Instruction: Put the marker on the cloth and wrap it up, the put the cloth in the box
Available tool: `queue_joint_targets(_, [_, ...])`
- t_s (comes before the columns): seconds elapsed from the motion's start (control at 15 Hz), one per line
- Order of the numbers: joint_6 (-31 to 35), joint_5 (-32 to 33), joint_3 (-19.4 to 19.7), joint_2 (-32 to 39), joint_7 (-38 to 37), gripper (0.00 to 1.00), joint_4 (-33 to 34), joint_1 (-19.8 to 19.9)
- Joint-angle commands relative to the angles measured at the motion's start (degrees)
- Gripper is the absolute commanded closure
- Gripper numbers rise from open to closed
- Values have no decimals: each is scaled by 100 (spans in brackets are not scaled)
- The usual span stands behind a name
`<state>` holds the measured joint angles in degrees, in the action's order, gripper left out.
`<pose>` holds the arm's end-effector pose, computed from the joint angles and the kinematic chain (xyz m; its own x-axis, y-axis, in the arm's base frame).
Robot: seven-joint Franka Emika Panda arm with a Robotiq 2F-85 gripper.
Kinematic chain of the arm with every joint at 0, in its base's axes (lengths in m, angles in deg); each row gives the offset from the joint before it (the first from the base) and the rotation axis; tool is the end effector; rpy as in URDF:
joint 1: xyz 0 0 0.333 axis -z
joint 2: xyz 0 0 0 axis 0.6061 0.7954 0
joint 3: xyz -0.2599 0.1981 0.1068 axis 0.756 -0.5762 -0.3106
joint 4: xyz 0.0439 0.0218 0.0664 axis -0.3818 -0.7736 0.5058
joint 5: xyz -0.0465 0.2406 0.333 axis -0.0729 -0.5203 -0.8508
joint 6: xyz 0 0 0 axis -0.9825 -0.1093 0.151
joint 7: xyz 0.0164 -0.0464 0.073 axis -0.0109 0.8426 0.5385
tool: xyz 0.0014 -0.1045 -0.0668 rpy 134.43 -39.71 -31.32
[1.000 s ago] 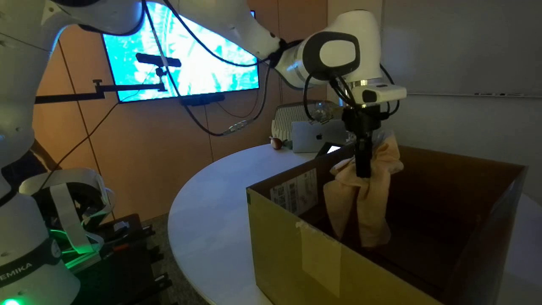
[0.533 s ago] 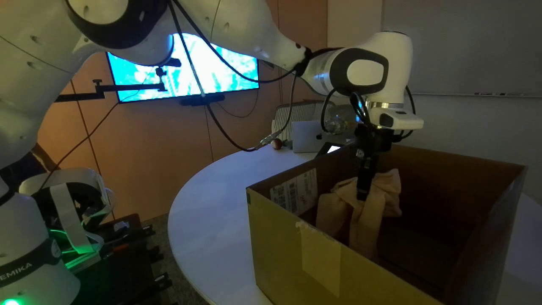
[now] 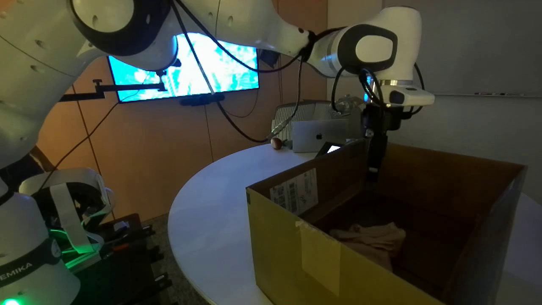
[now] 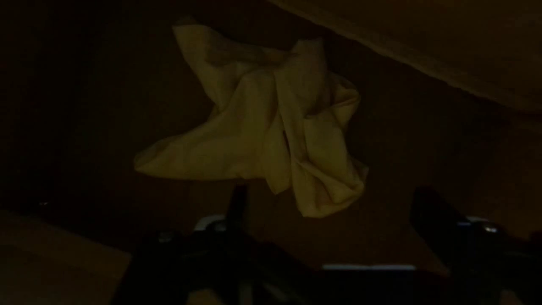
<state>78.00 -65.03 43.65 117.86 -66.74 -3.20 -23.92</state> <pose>0.7440 -0.2774 0.3388 0.4967 -0.8672 -0.0357 -0.8656 -0.4980 0.0515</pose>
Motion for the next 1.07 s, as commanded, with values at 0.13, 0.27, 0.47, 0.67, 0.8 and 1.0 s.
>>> queue_joint_targets(0.13, [40,448,77,-765,71,0,-346,-485])
queue_joint_targets(0.27, [137,698,83,-1271,94,0,-757,-731])
queue_joint_targets(0.47, [117,1102,0,-2059,323,0,-1437,-1098])
queue_joint_targets(0.67, [-65,1364,-140,-2875,696,0,-2163,-1454])
queue_joint_targets(0.8, [-321,1457,-354,-3404,898,0,-2594,-1558])
queue_joint_targets(1.0, [-852,1391,-652,-4225,1256,0,-3202,-1614])
